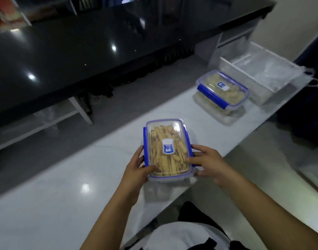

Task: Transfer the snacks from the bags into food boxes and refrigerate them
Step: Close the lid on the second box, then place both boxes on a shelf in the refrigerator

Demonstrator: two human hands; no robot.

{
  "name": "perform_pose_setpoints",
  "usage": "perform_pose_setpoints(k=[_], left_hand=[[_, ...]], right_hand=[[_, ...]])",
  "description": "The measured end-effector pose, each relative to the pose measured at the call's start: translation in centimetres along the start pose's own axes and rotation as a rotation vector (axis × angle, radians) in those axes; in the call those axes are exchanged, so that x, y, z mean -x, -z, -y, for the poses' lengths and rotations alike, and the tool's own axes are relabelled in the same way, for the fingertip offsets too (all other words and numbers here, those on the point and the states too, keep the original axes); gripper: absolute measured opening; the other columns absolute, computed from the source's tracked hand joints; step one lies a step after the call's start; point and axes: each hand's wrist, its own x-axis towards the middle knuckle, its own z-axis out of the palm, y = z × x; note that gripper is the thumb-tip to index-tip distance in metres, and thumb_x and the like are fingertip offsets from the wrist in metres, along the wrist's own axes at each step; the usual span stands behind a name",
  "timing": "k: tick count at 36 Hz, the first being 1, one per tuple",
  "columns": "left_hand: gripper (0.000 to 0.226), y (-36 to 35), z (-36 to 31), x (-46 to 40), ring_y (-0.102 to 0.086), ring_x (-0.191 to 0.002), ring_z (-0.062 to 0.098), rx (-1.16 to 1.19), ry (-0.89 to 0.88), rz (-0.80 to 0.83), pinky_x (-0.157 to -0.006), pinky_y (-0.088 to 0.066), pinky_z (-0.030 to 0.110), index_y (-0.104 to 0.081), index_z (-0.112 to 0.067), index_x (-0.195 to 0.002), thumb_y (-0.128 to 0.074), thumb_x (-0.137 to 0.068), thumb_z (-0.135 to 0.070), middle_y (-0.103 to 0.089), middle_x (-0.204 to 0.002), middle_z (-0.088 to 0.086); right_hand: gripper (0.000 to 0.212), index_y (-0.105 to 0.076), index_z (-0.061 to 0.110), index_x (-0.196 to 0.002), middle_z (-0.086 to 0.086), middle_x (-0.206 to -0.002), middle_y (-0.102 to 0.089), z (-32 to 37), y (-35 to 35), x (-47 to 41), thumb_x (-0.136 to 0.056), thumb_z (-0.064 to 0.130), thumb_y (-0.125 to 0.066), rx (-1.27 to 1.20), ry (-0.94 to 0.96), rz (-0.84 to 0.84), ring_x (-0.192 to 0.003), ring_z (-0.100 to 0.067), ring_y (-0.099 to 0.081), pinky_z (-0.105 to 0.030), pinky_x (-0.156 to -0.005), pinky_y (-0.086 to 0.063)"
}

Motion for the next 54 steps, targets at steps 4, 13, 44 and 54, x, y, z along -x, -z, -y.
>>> perform_pose_setpoints(k=[4, 13, 44, 54], left_hand=[[0.050, 0.2, 0.3, 0.0, -0.073, -0.102, 0.020, -0.069, 0.059, 0.125, -0.077, -0.063, 0.040, -0.057, -0.028, -0.131, -0.075, -0.088, -0.011, -0.073, -0.119, -0.001], [0.041, -3.5, 0.6, 0.4, -0.075, -0.096, 0.016, -0.134, 0.115, 0.353, -0.066, -0.062, 0.034, -0.062, -0.028, -0.124, -0.072, -0.088, -0.011, -0.076, -0.111, -0.002], [0.082, -50.7, 10.6, 4.8, -0.067, -0.116, 0.032, -0.474, 0.152, 1.007, -0.100, -0.051, 0.061, -0.047, -0.032, -0.147, -0.083, -0.073, -0.028, -0.067, -0.131, 0.003], [0.079, -66.0, 9.6, -1.6, -0.069, -0.114, 0.028, -0.548, 0.157, 1.144, -0.093, -0.054, 0.051, -0.050, -0.039, -0.141, -0.084, -0.070, -0.037, -0.070, -0.127, 0.001]], right_hand=[[0.030, -0.066, 0.026, -0.104, 0.000, -0.087, -0.079, -3.0, -0.2, 2.8, -0.086, 0.005, -0.075, -0.133, -0.055, -0.077, -0.076, -0.017, -0.077, -0.037, -0.063, -0.061], [0.037, -0.060, 0.017, -0.122, -0.003, -0.098, -0.079, -6.5, 1.6, 8.7, -0.090, 0.001, -0.066, -0.435, -0.069, -0.174, -0.086, -0.021, -0.077, -0.042, -0.068, -0.062], [0.070, -0.055, 0.033, -0.136, -0.007, -0.120, -0.073, -23.9, 36.9, 25.0, -0.070, 0.031, -0.081, -0.964, 0.277, -0.752, -0.108, -0.029, -0.071, -0.055, -0.096, -0.054], [0.069, -0.062, 0.034, -0.131, -0.006, -0.120, -0.073, -22.7, 49.7, 20.4, -0.066, 0.033, -0.084, -1.037, 0.292, -0.880, -0.107, -0.029, -0.071, -0.044, -0.080, -0.060]])
